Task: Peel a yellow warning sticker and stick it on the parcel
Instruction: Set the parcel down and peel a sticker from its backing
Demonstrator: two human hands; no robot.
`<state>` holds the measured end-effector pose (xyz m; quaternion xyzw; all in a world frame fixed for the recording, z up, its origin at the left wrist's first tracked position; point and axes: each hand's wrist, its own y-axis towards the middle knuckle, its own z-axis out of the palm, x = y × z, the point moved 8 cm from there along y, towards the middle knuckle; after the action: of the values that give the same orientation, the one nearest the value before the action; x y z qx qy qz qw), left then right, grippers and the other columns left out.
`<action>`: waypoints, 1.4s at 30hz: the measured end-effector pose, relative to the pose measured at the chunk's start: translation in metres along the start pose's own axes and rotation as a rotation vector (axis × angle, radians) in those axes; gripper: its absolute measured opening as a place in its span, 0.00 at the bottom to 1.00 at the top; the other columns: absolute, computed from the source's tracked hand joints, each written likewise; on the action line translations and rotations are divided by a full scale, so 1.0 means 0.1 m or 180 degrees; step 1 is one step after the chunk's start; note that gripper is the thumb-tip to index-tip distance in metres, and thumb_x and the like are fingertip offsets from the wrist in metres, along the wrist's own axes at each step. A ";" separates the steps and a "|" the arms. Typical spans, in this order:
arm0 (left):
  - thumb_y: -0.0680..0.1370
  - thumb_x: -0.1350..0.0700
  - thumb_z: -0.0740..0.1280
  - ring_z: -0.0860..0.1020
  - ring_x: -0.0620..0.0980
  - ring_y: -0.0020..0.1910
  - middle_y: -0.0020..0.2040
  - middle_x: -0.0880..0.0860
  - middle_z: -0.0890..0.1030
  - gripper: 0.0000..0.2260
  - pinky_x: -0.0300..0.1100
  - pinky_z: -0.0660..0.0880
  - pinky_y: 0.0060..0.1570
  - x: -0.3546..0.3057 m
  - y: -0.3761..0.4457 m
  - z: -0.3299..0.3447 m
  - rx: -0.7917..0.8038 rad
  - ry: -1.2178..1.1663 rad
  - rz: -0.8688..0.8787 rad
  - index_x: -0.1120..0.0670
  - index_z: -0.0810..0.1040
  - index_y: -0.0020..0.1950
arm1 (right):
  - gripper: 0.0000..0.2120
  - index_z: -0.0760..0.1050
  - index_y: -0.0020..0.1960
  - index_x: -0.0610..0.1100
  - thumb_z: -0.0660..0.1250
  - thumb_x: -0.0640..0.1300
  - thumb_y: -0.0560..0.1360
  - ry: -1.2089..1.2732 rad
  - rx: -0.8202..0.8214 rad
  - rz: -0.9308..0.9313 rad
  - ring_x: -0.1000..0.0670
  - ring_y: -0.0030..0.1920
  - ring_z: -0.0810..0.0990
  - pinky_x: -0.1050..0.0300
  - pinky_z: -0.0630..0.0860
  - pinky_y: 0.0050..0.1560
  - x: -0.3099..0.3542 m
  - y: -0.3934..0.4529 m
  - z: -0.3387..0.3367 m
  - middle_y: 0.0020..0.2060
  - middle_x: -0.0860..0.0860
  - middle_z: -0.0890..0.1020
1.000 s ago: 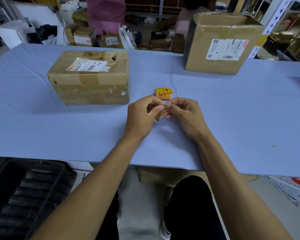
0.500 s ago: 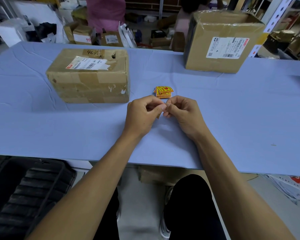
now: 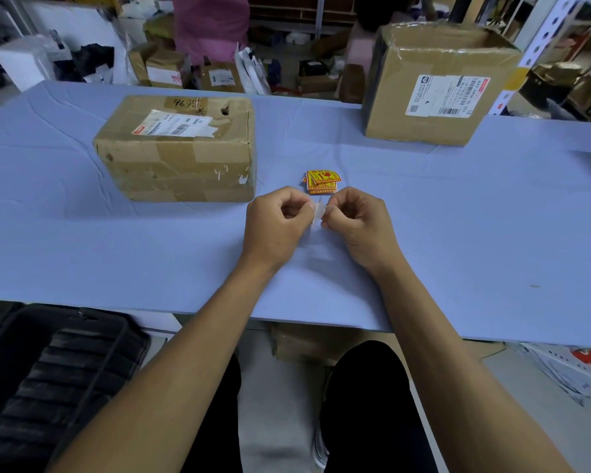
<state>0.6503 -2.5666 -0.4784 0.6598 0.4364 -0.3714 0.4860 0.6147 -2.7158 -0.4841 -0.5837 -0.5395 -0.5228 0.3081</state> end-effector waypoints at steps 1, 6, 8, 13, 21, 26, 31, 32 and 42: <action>0.71 0.56 0.68 0.80 0.50 0.34 0.33 0.52 0.82 0.04 0.44 0.78 0.39 0.01 0.00 0.00 0.0005 0.0001 -0.0025 0.53 0.81 0.38 | 0.03 0.74 0.36 0.38 0.65 0.34 0.68 -0.0007 0.0000 -0.0002 0.49 0.35 0.71 0.54 0.67 0.38 0.01 0.00 0.00 0.32 0.42 0.78; 0.73 0.57 0.67 0.78 0.45 0.28 0.31 0.52 0.81 0.06 0.43 0.77 0.35 0.01 -0.03 0.02 0.0077 -0.0018 -0.0216 0.48 0.77 0.37 | 0.03 0.74 0.36 0.40 0.66 0.37 0.68 -0.0144 -0.0064 -0.0082 0.53 0.33 0.72 0.56 0.69 0.38 0.02 -0.01 -0.01 0.31 0.48 0.78; 0.76 0.62 0.67 0.78 0.42 0.26 0.31 0.53 0.82 0.07 0.40 0.76 0.33 0.02 -0.04 0.05 0.0129 -0.0144 -0.0259 0.53 0.77 0.39 | 0.06 0.73 0.38 0.41 0.67 0.36 0.72 -0.0234 -0.0038 -0.0282 0.56 0.32 0.72 0.62 0.69 0.36 0.09 -0.03 0.02 0.31 0.52 0.77; 0.78 0.64 0.66 0.76 0.40 0.25 0.29 0.52 0.80 0.08 0.33 0.73 0.31 0.02 -0.02 0.02 0.0095 -0.0344 -0.0232 0.55 0.77 0.40 | 0.04 0.73 0.46 0.41 0.67 0.36 0.77 -0.0120 0.0100 -0.0539 0.45 0.43 0.84 0.56 0.80 0.42 0.15 -0.04 0.06 0.41 0.46 0.81; 0.75 0.62 0.68 0.73 0.38 0.24 0.25 0.45 0.78 0.08 0.33 0.69 0.30 0.02 0.00 0.00 0.0079 -0.0378 -0.0182 0.52 0.79 0.37 | 0.03 0.74 0.48 0.40 0.68 0.35 0.77 -0.0221 0.0282 -0.0636 0.53 0.44 0.85 0.63 0.77 0.42 0.20 -0.07 0.13 0.42 0.51 0.82; 0.74 0.62 0.68 0.69 0.39 0.23 0.24 0.44 0.75 0.07 0.30 0.65 0.29 0.00 0.00 -0.01 0.0165 -0.0521 -0.0141 0.53 0.80 0.37 | 0.06 0.75 0.44 0.45 0.69 0.37 0.77 -0.0031 0.0234 -0.0473 0.52 0.41 0.83 0.42 0.81 0.46 0.15 -0.04 0.09 0.37 0.52 0.83; 0.73 0.62 0.68 0.70 0.40 0.23 0.22 0.45 0.75 0.07 0.31 0.67 0.29 0.02 0.01 0.01 0.0197 -0.0560 -0.0183 0.53 0.79 0.36 | 0.06 0.71 0.43 0.39 0.66 0.30 0.73 -0.0207 -0.0052 -0.0563 0.43 0.37 0.82 0.50 0.80 0.42 0.17 -0.05 0.03 0.34 0.48 0.82; 0.74 0.64 0.68 0.71 0.40 0.23 0.22 0.45 0.76 0.09 0.31 0.68 0.28 0.03 0.01 0.02 0.0188 -0.0579 -0.0218 0.53 0.79 0.36 | 0.06 0.71 0.42 0.39 0.65 0.29 0.72 -0.0304 -0.0084 -0.0624 0.43 0.37 0.82 0.53 0.79 0.41 0.18 -0.06 0.03 0.34 0.48 0.82; 0.75 0.66 0.67 0.75 0.42 0.25 0.25 0.46 0.79 0.07 0.33 0.73 0.31 0.05 0.03 0.02 0.0195 -0.0683 -0.0151 0.57 0.80 0.40 | 0.01 0.80 0.45 0.37 0.70 0.33 0.74 -0.0144 0.0096 -0.0543 0.58 0.37 0.83 0.67 0.76 0.40 0.18 -0.08 0.08 0.37 0.47 0.84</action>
<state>0.6546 -2.5676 -0.4821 0.6203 0.3859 -0.4645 0.5006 0.6067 -2.7009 -0.4705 -0.5426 -0.6019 -0.5256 0.2590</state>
